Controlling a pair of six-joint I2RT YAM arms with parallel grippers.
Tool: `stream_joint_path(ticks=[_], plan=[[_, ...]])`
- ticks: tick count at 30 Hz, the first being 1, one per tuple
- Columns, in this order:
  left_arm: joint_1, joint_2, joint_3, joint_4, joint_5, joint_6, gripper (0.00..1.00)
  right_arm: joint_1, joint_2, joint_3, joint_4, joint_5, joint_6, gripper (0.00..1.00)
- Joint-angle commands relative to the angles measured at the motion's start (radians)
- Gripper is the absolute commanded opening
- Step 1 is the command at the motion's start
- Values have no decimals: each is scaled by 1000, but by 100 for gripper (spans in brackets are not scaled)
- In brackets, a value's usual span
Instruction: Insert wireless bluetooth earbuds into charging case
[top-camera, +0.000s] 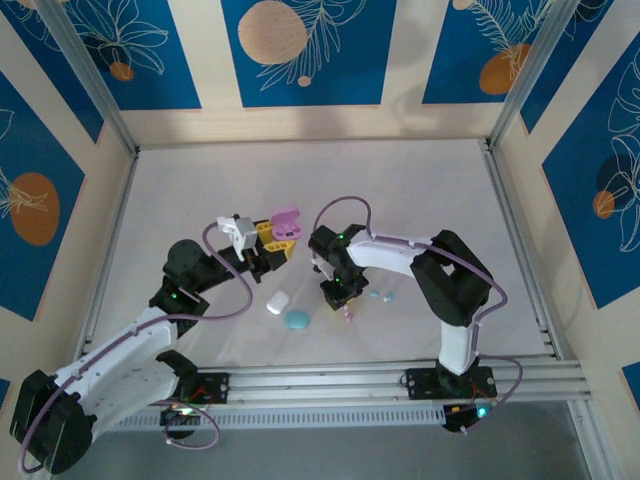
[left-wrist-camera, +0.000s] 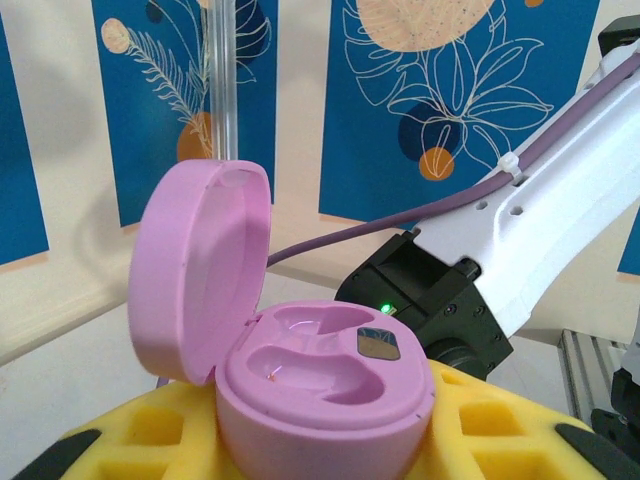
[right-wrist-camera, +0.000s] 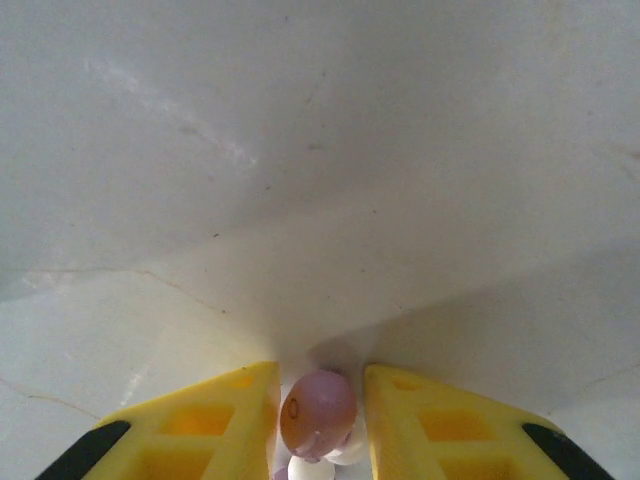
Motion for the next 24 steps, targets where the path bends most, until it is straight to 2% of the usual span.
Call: stream_joint_path(ticks=[1, 6, 9, 11, 15, 19, 21, 24], plan=[[-12, -18, 11, 8, -8, 12, 37, 6, 26, 7, -25, 30, 31, 28], [-12, -16, 11, 8, -12, 13, 37, -9, -34, 2, -13, 18, 67, 23], [-12, -16, 13, 3, -17, 14, 37, -63, -127, -16, 6, -69, 88, 23], [-11, -14, 19, -4, -17, 18, 37, -129, -217, -52, 60, -222, 108, 23], [-11, -13, 26, -12, -25, 33, 37, -296, -395, -130, 207, -635, 179, 22], [-11, -6, 17, 2, -30, 45, 37, -420, -469, -126, 274, -972, 253, 22], [-12, 4, 17, 3, -26, 53, 37, -456, -492, -117, 312, -1098, 303, 22], [-12, 21, 19, 2, -12, 65, 37, -477, -516, -104, 371, -1201, 366, 22]])
